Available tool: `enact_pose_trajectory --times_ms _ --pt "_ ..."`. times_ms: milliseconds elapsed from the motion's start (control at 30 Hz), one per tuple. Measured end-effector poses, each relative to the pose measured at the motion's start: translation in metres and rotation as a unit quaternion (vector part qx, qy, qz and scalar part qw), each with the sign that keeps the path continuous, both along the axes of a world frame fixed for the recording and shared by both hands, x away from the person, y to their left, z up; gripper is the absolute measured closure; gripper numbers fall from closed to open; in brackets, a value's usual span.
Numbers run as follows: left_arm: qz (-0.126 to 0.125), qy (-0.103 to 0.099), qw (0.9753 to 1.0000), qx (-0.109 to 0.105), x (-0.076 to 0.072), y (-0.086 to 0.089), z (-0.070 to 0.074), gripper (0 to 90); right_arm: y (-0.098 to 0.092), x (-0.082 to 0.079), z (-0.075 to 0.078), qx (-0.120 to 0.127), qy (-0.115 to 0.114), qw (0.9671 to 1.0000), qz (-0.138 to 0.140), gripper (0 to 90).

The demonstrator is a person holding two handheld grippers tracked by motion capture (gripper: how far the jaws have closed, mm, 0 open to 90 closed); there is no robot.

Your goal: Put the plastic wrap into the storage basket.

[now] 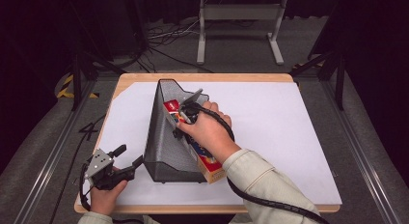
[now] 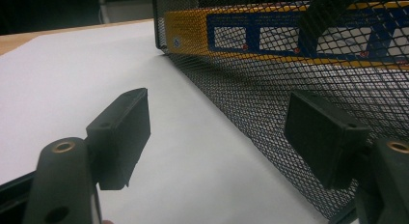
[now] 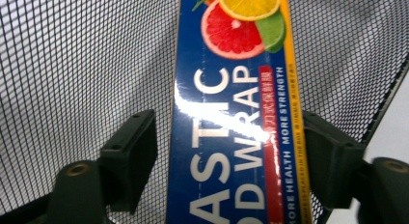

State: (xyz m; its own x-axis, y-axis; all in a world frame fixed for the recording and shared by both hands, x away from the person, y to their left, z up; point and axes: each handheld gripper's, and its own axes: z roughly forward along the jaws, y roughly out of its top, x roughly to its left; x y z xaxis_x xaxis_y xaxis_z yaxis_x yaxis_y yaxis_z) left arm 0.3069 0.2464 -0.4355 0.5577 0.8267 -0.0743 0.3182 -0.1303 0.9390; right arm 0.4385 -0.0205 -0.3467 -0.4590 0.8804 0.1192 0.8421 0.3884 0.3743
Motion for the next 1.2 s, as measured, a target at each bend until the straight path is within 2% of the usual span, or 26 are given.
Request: enact_pose_trajectory --times_ms 100,233,333,400,467,633,733,767,800,833,967,1067,1100,1167,1200 --pt "0.0 0.0 1.0 0.0 0.0 0.0 0.0 25.3 -0.001 0.0 -0.004 -0.011 -0.003 0.9998 0.017 21.7" --pt "-0.001 0.001 1.0 0.001 0.0 0.0 0.0 25.3 -0.004 0.0 -0.002 0.003 -0.007 0.9996 0.027 18.5" --pt "0.0 0.0 1.0 0.001 0.001 0.0 -0.001 25.3 -0.006 0.0 0.002 0.008 -0.021 0.9991 0.037 17.2" --pt "0.001 0.001 1.0 0.001 0.001 0.0 -0.001 25.3 -0.008 0.0 0.008 0.02 -0.036 0.9982 0.045 15.2" --pt "0.0 0.001 1.0 0.002 0.001 0.0 -0.001 25.3 -0.008 0.0 0.009 0.022 -0.039 0.9979 0.046 15.0" --pt "0.002 0.001 1.0 0.0 0.0 0.002 -0.001 25.2 -0.013 -0.003 0.019 0.043 -0.069 0.9949 0.06 15.0" --pt "0.002 0.0 1.0 0.0 0.001 0.001 -0.001 25.3 -0.016 -0.007 0.022 0.051 -0.097 0.9918 0.067 15.0" --pt "0.002 0.0 1.0 0.0 0.001 0.001 -0.001 25.3 -0.016 -0.007 0.022 0.051 -0.097 0.9918 0.067 15.0" --pt "0.002 0.001 1.0 0.0 0.001 0.0 -0.001 25.3 -0.017 -0.009 0.023 0.053 -0.106 0.9904 0.071 15.0" --pt "0.001 0.002 1.0 0.001 0.001 0.0 -0.002 25.2 -0.019 -0.012 0.025 0.064 -0.121 0.9878 0.075 15.0" --pt "0.002 0.001 1.0 0.001 0.001 0.001 -0.001 25.2 -0.024 -0.016 0.03 0.086 -0.151 0.981 0.085 15.0" --pt "0.004 0.0 1.0 -0.001 0.001 0.001 -0.001 25.3 -0.028 -0.021 0.037 0.101 -0.163 0.9771 0.092 15.0" --pt "0.004 0.0 1.0 -0.001 0.001 0.001 -0.001 25.3 -0.028 -0.021 0.037 0.101 -0.163 0.9771 0.092 15.0" --pt "0.003 0.001 1.0 0.0 0.001 0.001 -0.001 25.3 -0.032 -0.024 0.041 0.107 -0.172 0.9745 0.096 15.0" --pt "0.002 0.001 1.0 0.0 0.002 0.0 -0.001 25.3 -0.034 -0.026 0.043 0.108 -0.173 0.9746 0.094 15.0"
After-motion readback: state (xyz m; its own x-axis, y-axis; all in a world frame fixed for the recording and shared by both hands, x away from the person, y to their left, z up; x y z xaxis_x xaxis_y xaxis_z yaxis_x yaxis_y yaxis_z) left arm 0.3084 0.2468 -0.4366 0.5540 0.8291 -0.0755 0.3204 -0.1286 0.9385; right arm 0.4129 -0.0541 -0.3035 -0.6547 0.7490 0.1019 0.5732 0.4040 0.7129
